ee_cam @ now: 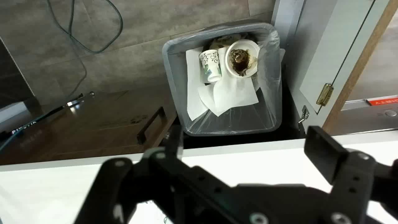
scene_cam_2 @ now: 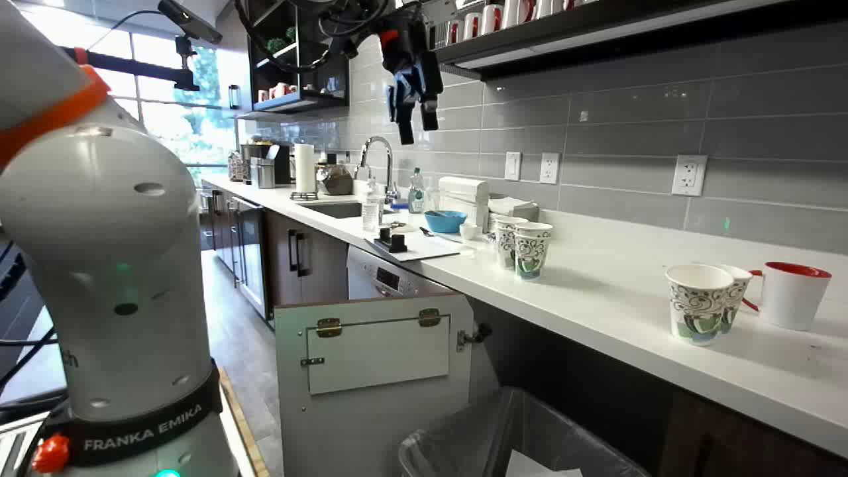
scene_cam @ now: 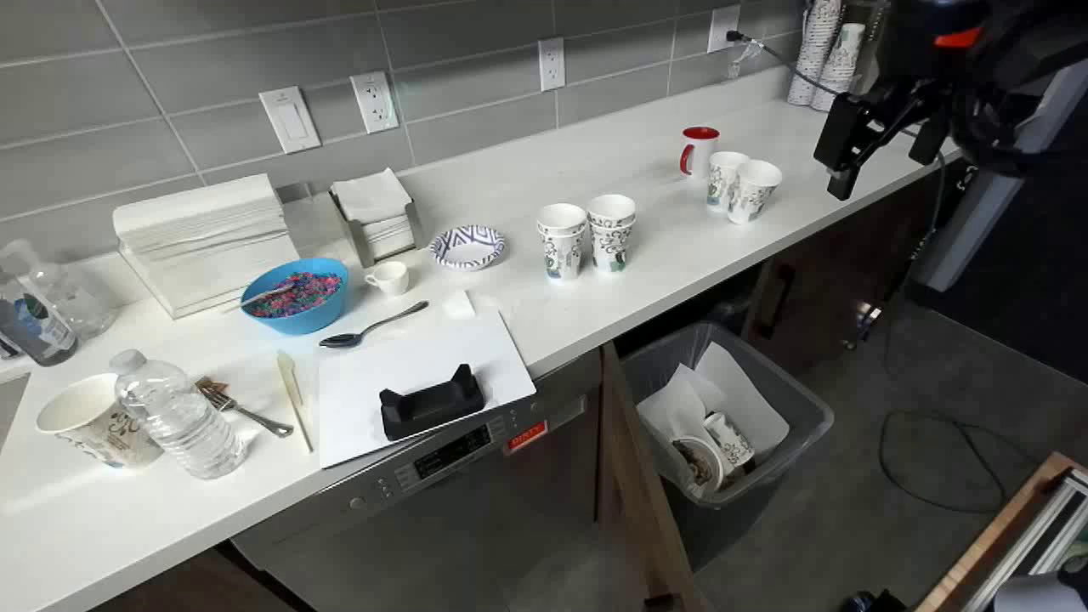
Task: Unstack both stacked cups
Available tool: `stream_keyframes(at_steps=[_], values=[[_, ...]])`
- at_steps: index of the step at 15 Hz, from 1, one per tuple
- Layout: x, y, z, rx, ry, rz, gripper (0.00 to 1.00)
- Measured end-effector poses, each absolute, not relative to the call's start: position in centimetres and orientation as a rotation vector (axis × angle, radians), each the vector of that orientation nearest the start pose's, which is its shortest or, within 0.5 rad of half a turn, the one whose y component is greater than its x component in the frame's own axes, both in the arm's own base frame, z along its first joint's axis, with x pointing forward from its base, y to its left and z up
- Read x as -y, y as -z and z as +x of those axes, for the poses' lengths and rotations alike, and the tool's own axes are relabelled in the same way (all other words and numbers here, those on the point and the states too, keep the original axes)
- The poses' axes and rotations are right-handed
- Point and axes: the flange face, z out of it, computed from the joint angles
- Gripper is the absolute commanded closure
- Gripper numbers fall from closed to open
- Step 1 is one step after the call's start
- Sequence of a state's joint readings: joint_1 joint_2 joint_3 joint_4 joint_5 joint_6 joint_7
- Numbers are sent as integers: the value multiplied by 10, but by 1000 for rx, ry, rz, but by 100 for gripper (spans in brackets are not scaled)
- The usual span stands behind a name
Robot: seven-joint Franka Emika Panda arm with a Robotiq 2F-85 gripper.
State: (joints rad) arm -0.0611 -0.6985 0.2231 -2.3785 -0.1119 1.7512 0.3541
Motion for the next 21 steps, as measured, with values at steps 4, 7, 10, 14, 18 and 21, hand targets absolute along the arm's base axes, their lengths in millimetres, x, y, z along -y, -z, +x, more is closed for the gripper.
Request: stream_keyframes(at_steps=[4,7,10,14,18,21], values=[[-61,-563,344,-373,194,-3348,0],[-61,-563,345,-386,197,-3344,0],[-55,-566,366,-548,247,-3292,0],[-59,-555,424,-668,238,-3232,0],[-84,-538,484,-675,169,-3203,0],[-109,-529,527,-691,261,-3149,0]])
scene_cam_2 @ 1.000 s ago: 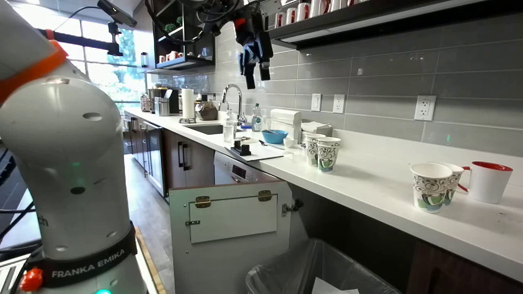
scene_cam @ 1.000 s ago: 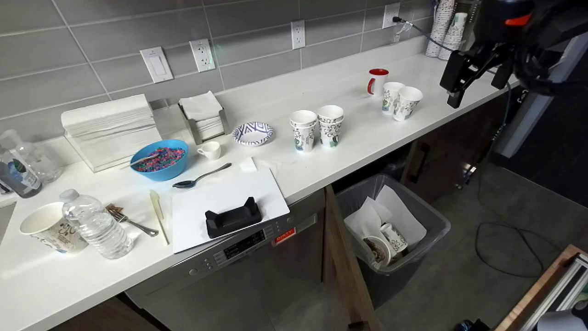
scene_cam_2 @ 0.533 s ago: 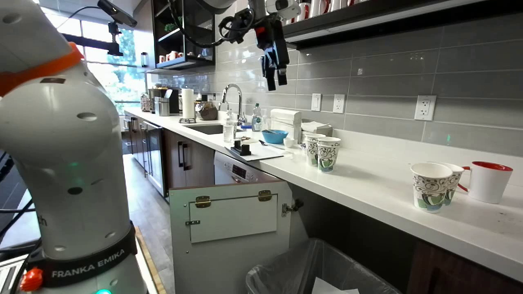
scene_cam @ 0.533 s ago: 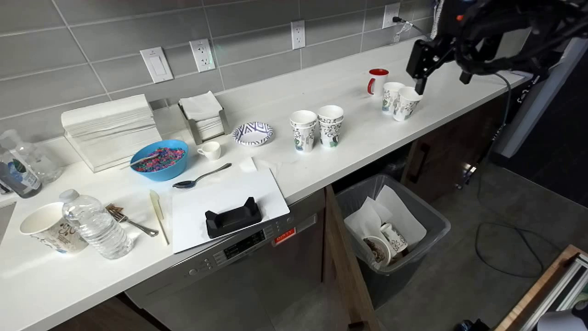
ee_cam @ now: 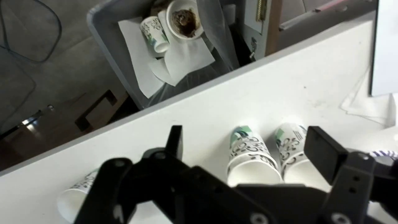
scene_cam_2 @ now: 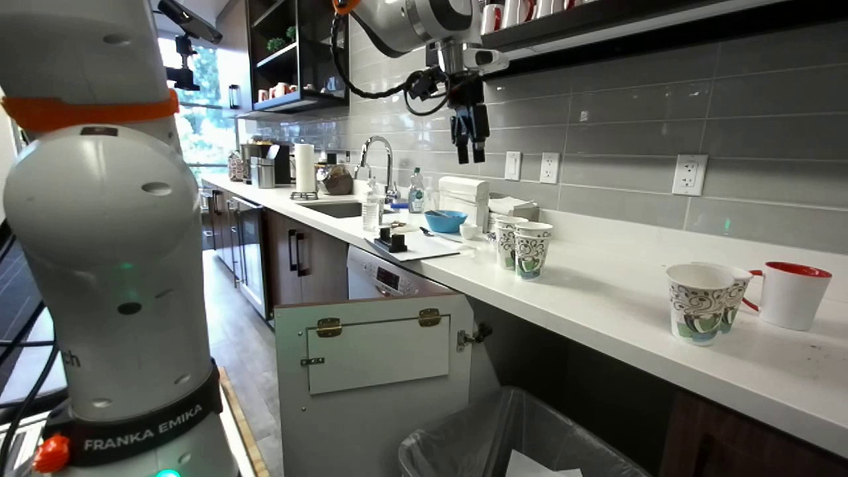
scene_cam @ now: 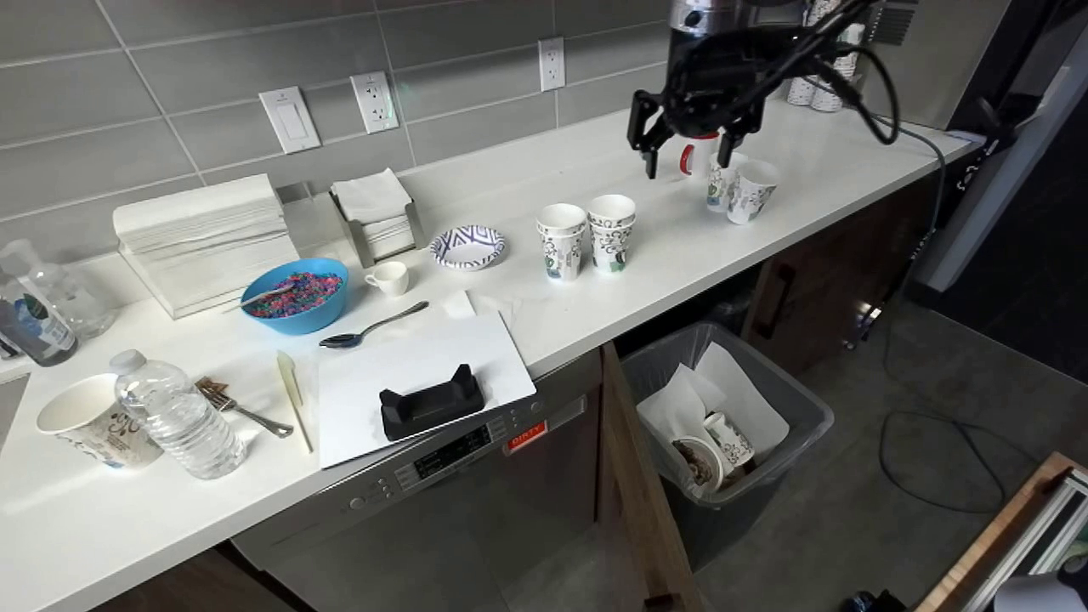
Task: Unstack both stacked cups
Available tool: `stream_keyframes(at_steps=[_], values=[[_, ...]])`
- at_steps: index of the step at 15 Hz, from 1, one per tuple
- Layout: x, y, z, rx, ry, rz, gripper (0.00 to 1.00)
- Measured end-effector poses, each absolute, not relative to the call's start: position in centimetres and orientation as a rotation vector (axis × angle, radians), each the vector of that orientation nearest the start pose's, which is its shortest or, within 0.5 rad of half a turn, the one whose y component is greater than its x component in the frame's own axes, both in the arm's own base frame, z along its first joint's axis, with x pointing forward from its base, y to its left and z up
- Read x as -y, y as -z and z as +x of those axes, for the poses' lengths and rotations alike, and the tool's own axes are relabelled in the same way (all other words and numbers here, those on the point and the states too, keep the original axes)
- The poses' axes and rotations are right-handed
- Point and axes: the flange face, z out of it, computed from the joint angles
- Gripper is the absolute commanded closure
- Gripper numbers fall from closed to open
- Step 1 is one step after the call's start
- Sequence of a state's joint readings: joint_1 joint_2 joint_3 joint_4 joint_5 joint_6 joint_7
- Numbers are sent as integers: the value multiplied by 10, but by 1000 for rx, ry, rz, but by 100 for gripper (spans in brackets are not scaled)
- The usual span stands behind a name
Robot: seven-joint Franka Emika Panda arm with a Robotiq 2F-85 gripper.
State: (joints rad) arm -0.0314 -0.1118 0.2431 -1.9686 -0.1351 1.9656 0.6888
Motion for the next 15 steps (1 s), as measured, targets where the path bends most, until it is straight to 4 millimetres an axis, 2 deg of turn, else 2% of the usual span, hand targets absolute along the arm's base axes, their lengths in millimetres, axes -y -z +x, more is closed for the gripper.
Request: stream_keyframes(at_steps=[5,7,15], values=[[-154,-493,577,-611,332,-3139,0],[-163,-481,591,-595,322,-3145,0],[-161,-478,602,-589,331,-3137,0]])
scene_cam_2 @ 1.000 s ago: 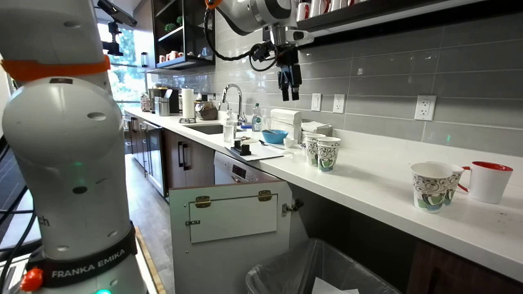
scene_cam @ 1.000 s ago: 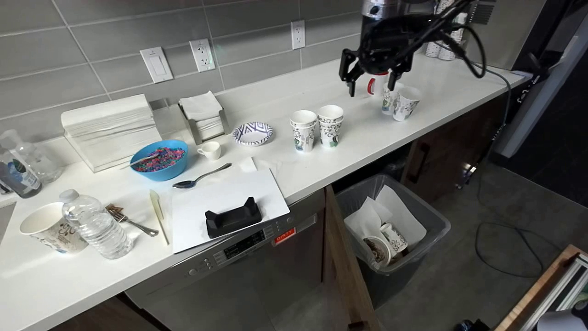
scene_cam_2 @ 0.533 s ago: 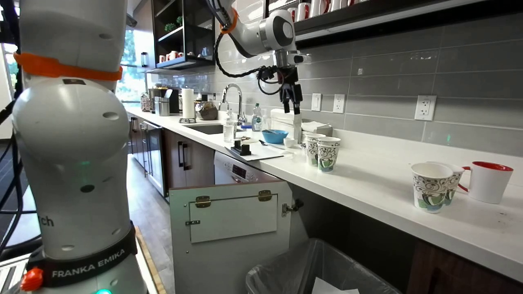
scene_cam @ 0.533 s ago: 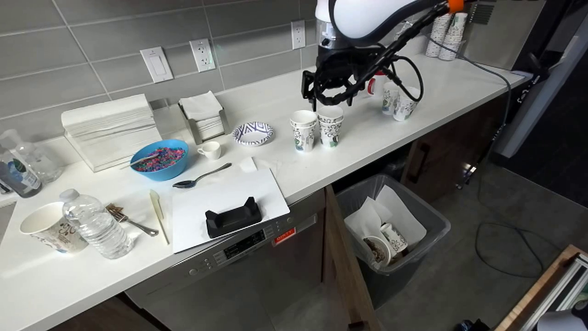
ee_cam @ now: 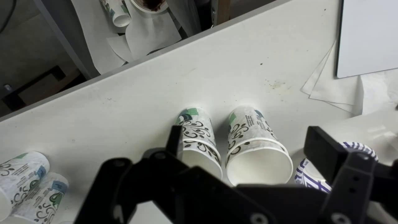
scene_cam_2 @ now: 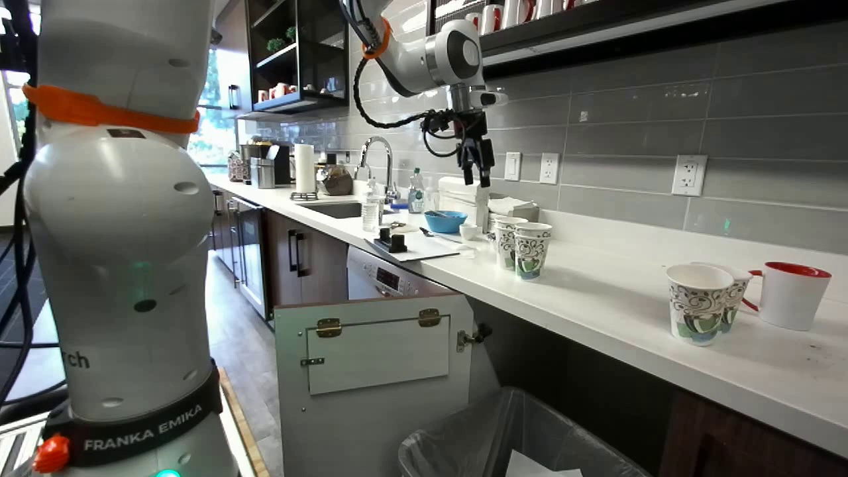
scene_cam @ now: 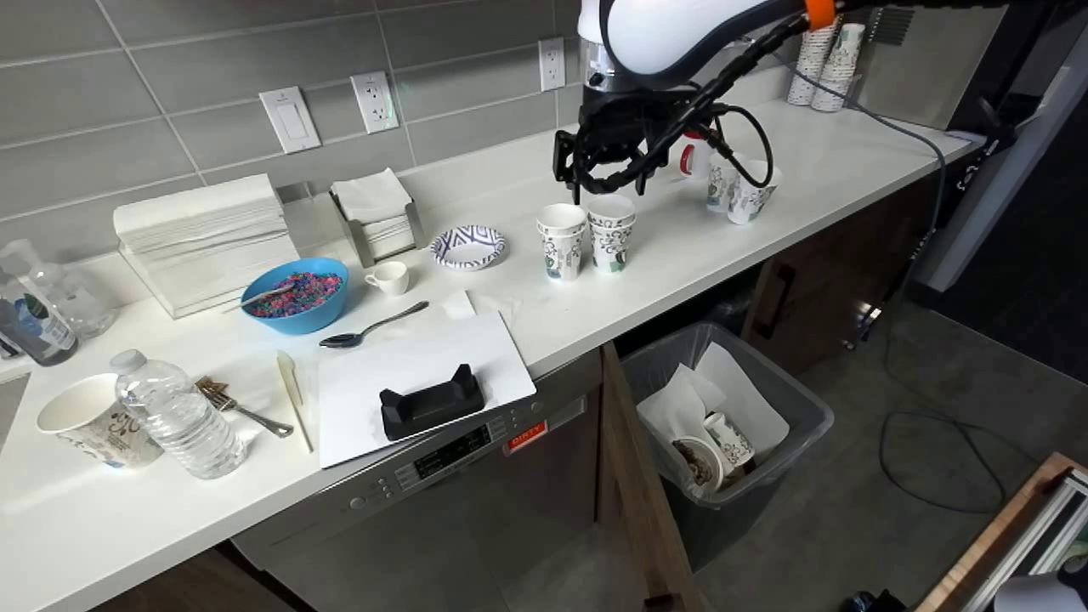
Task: Unstack both stacked cups
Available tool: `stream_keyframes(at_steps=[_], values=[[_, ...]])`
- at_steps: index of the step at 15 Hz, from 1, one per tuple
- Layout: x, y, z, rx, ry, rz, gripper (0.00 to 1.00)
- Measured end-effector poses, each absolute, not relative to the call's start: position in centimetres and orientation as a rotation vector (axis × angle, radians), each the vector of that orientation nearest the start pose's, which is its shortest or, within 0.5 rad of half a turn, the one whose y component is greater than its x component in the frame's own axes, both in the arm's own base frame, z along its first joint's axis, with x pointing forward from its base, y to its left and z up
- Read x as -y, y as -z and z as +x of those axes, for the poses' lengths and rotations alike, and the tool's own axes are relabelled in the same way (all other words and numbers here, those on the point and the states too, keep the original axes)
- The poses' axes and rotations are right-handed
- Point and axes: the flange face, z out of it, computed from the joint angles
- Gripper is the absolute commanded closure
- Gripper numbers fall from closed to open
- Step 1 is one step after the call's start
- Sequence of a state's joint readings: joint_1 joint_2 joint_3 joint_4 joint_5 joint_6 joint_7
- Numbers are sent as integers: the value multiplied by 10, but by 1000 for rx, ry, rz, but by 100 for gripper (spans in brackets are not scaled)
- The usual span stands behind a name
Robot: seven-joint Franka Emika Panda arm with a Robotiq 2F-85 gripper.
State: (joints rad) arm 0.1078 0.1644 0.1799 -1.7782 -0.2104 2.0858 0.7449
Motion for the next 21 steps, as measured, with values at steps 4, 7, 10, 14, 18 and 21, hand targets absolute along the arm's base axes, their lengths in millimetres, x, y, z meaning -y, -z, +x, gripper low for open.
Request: stream_keyframes(at_steps=[4,7,10,14,18,21], values=[[-155,-463,626,-508,341,-3143,0],[-144,-452,648,-481,338,-3154,0],[-134,-441,668,-480,341,-3161,0],[-130,-428,688,-488,345,-3165,0],[-130,-415,699,-496,342,-3173,6],[-126,-409,706,-507,346,-3178,17]])
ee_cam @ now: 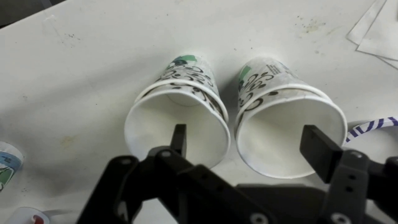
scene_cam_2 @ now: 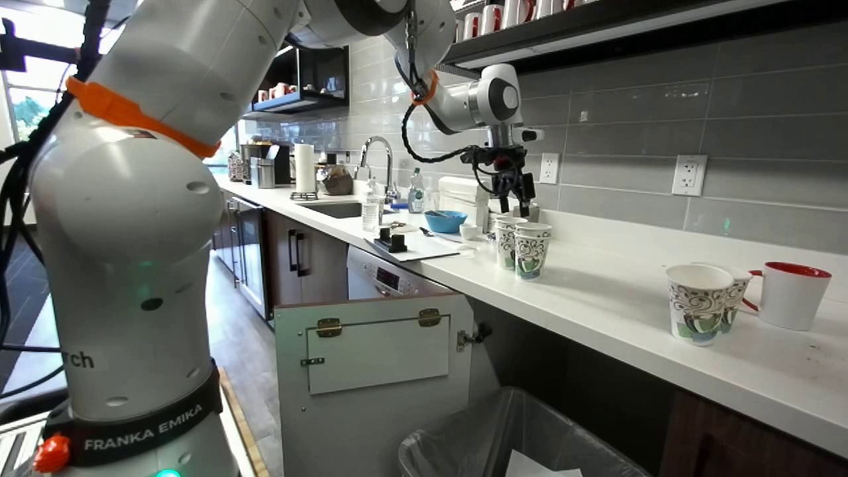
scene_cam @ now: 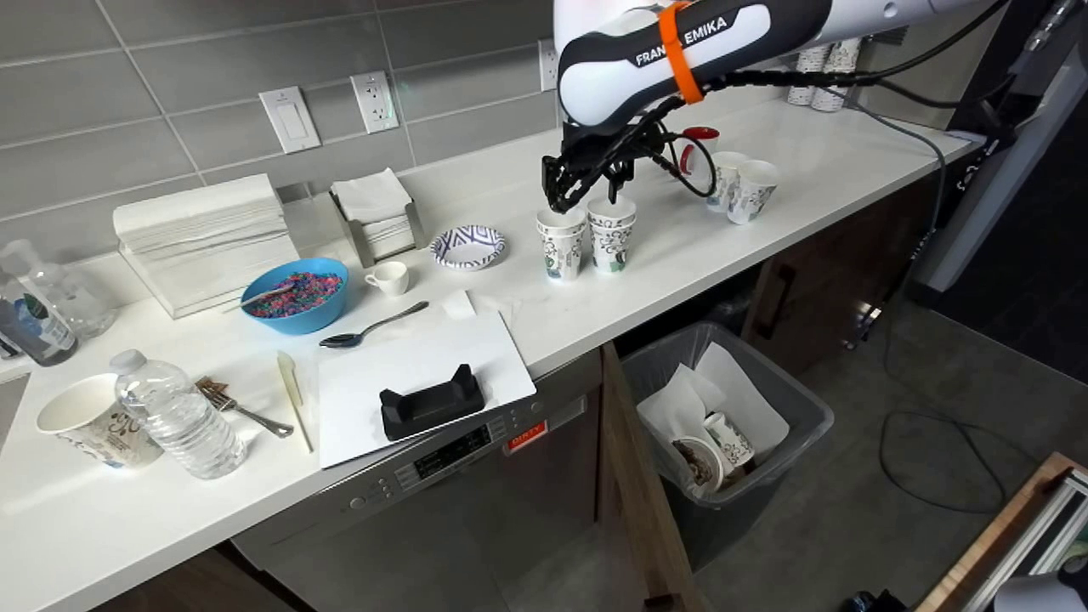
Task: Unstack both stacked cups
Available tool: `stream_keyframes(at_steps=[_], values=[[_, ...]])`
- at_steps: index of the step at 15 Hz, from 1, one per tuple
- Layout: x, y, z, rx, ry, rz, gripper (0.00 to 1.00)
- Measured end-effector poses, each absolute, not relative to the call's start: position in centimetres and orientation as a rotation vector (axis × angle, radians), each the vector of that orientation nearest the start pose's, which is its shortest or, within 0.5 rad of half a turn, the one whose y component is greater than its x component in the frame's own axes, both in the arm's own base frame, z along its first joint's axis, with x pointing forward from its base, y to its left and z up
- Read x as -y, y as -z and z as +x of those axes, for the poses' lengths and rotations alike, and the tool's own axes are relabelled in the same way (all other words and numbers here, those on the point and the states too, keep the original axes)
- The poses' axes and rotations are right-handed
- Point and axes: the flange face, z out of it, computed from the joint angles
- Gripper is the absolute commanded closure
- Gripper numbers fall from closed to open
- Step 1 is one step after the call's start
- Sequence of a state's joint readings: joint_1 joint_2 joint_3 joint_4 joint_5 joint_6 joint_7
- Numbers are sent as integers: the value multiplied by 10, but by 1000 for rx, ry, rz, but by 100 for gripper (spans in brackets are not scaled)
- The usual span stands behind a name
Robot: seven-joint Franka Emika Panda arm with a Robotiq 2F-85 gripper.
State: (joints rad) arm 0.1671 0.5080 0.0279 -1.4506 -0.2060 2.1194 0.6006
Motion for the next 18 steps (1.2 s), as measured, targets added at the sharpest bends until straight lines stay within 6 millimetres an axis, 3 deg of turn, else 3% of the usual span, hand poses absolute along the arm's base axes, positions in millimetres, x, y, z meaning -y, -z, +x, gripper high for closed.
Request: stream_keyframes(at_steps=[7,8,10,11,12,18], values=[[-120,-404,716,-511,359,-3182,29],[-120,-403,718,-506,359,-3183,37],[-120,-401,720,-500,358,-3183,39],[-120,-400,721,-496,355,-3183,48],[-120,-398,722,-492,351,-3183,45],[-120,-390,725,-489,332,-3176,57]])
